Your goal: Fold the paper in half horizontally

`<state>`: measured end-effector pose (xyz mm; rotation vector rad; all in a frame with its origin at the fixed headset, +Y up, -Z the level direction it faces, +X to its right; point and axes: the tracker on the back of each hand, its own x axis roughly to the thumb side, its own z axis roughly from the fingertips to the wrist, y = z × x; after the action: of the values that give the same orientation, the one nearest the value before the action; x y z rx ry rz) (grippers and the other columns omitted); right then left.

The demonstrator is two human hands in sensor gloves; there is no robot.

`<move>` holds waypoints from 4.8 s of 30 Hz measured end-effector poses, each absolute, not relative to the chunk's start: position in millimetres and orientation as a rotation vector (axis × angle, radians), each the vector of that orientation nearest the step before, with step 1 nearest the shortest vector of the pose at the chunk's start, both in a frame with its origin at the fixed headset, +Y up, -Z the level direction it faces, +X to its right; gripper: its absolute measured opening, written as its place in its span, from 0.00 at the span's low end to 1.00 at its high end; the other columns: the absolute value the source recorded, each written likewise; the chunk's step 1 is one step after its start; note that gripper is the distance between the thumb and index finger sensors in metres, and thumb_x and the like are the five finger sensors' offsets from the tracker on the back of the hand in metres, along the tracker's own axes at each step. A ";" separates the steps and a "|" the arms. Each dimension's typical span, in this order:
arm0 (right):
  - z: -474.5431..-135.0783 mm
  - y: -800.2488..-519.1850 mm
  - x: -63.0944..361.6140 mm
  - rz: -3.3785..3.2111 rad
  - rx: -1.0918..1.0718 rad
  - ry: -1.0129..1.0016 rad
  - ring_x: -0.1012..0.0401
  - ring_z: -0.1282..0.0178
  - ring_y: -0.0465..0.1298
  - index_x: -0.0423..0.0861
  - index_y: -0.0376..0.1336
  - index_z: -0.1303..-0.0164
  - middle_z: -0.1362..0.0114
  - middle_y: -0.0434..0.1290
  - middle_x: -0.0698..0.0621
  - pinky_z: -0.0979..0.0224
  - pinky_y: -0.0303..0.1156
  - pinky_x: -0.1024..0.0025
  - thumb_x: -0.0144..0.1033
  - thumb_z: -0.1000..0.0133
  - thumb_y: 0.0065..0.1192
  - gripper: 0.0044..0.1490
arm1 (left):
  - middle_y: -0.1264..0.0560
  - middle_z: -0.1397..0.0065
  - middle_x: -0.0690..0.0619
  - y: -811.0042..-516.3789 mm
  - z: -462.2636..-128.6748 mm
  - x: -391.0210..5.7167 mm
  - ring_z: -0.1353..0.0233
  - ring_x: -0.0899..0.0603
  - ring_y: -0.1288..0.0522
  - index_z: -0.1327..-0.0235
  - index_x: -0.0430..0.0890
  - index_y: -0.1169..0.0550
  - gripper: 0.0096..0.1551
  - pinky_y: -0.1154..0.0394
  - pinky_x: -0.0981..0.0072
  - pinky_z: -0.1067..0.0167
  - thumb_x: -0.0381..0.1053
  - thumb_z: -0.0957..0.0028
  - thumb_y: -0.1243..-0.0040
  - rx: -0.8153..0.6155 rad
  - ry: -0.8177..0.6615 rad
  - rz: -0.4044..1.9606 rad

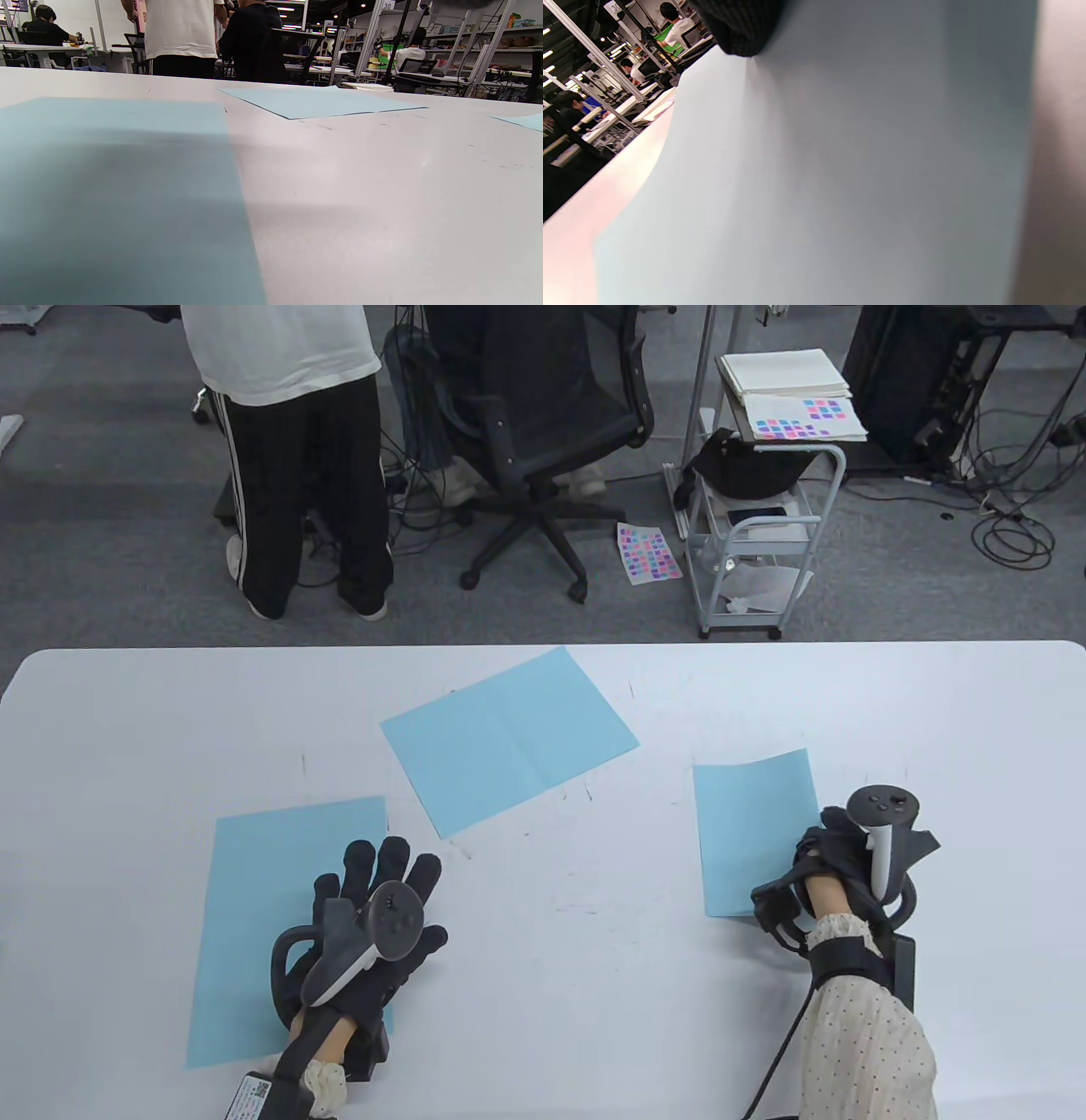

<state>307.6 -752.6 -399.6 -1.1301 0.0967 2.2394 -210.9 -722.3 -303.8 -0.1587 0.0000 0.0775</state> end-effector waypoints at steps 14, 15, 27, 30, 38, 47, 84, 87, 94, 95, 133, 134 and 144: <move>-399.1 -752.7 292.6 2.475 -1.117 0.112 0.40 0.16 0.42 0.50 0.45 0.20 0.17 0.53 0.46 0.21 0.37 0.33 0.43 0.46 0.59 0.45 | 0.62 0.14 0.68 -721.8 -303.6 -212.4 0.13 0.47 0.65 0.28 0.77 0.53 0.47 0.57 0.40 0.15 0.71 0.62 0.49 -0.154 -0.007 0.086; -399.3 -748.2 285.7 2.485 -1.076 0.098 0.40 0.16 0.42 0.51 0.45 0.20 0.17 0.53 0.46 0.21 0.37 0.33 0.43 0.46 0.59 0.45 | 0.62 0.14 0.68 -721.9 -303.5 -212.4 0.13 0.47 0.65 0.28 0.77 0.53 0.47 0.57 0.40 0.15 0.71 0.62 0.49 -0.156 -0.009 0.089; -436.8 -703.6 142.4 2.621 -0.527 0.138 0.41 0.15 0.41 0.53 0.46 0.19 0.14 0.51 0.49 0.21 0.35 0.31 0.50 0.46 0.57 0.45 | 0.62 0.14 0.68 -722.7 -303.0 -209.9 0.13 0.47 0.65 0.28 0.77 0.53 0.47 0.57 0.40 0.15 0.71 0.62 0.49 -0.157 -0.033 0.073; -453.5 -705.1 105.7 2.656 -0.461 0.181 0.41 0.15 0.40 0.54 0.46 0.19 0.14 0.51 0.49 0.21 0.34 0.31 0.51 0.46 0.57 0.46 | 0.63 0.14 0.68 -725.0 -304.0 -210.3 0.13 0.47 0.65 0.28 0.77 0.53 0.47 0.57 0.40 0.15 0.71 0.62 0.49 -0.169 -0.040 0.080; -497.2 -729.2 38.8 2.630 -0.384 0.297 0.41 0.14 0.37 0.57 0.45 0.18 0.11 0.45 0.50 0.23 0.30 0.30 0.58 0.48 0.51 0.47 | 0.62 0.14 0.68 -727.5 -305.6 -211.0 0.13 0.47 0.65 0.28 0.77 0.53 0.47 0.57 0.40 0.15 0.71 0.62 0.50 -0.183 -0.038 0.078; -529.0 -772.7 3.8 2.637 -0.402 0.461 0.41 0.15 0.31 0.58 0.40 0.18 0.11 0.39 0.51 0.25 0.25 0.29 0.62 0.50 0.48 0.51 | 0.62 0.14 0.69 -726.4 -306.3 -214.1 0.13 0.47 0.65 0.28 0.77 0.53 0.46 0.57 0.40 0.15 0.71 0.61 0.50 -0.181 -0.032 0.088; -502.4 -775.9 69.1 2.843 -0.177 0.799 0.46 0.15 0.35 0.68 0.46 0.26 0.13 0.37 0.62 0.20 0.32 0.37 0.39 0.49 0.61 0.44 | 0.61 0.14 0.68 -726.4 -304.3 -210.3 0.13 0.47 0.64 0.28 0.76 0.53 0.47 0.56 0.41 0.15 0.71 0.61 0.49 -0.183 -0.049 0.074; -495.1 -776.2 73.6 2.844 -0.089 0.814 0.48 0.15 0.34 0.69 0.47 0.27 0.13 0.37 0.64 0.20 0.32 0.38 0.37 0.50 0.62 0.44 | 0.61 0.14 0.68 -726.1 -304.1 -209.5 0.13 0.47 0.64 0.28 0.76 0.53 0.46 0.56 0.41 0.15 0.71 0.61 0.49 -0.178 -0.051 0.064; -477.9 -773.6 79.7 2.880 0.046 0.837 0.49 0.14 0.33 0.70 0.49 0.28 0.14 0.40 0.66 0.20 0.30 0.36 0.35 0.50 0.64 0.43 | 0.61 0.14 0.68 -727.9 -304.1 -207.2 0.13 0.47 0.64 0.28 0.76 0.53 0.46 0.56 0.41 0.15 0.71 0.61 0.49 -0.198 -0.057 0.104; -475.2 -773.7 80.0 2.876 0.071 0.847 0.49 0.14 0.33 0.70 0.49 0.28 0.14 0.40 0.66 0.20 0.29 0.36 0.35 0.50 0.64 0.44 | 0.61 0.14 0.68 -728.1 -303.9 -206.4 0.13 0.47 0.64 0.28 0.76 0.53 0.46 0.56 0.41 0.15 0.71 0.61 0.49 -0.201 -0.058 0.109; -328.8 -766.4 134.3 2.810 0.314 0.692 0.48 0.14 0.33 0.67 0.48 0.23 0.12 0.41 0.63 0.21 0.28 0.34 0.47 0.48 0.60 0.42 | 0.61 0.14 0.68 -734.9 -301.3 -193.7 0.13 0.47 0.64 0.28 0.76 0.53 0.47 0.55 0.41 0.15 0.71 0.61 0.50 -0.234 -0.098 0.070; -327.8 -771.3 135.6 2.810 0.314 0.702 0.48 0.14 0.33 0.67 0.48 0.23 0.12 0.40 0.64 0.21 0.28 0.34 0.48 0.48 0.60 0.42 | 0.61 0.14 0.68 -735.7 -301.7 -193.5 0.13 0.47 0.64 0.28 0.76 0.53 0.47 0.55 0.41 0.15 0.71 0.61 0.50 -0.238 -0.097 0.071; -326.1 -783.4 136.7 2.836 0.317 0.746 0.50 0.14 0.30 0.69 0.44 0.24 0.13 0.37 0.66 0.21 0.26 0.36 0.48 0.48 0.58 0.43 | 0.63 0.13 0.68 -731.0 -328.8 -194.8 0.12 0.48 0.66 0.27 0.76 0.56 0.48 0.58 0.42 0.13 0.72 0.60 0.50 -0.293 -0.012 0.095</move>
<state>136.7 -783.4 -326.1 0.3172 0.7458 2.8363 -194.8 -731.0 -328.8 -0.2927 -0.0118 0.0946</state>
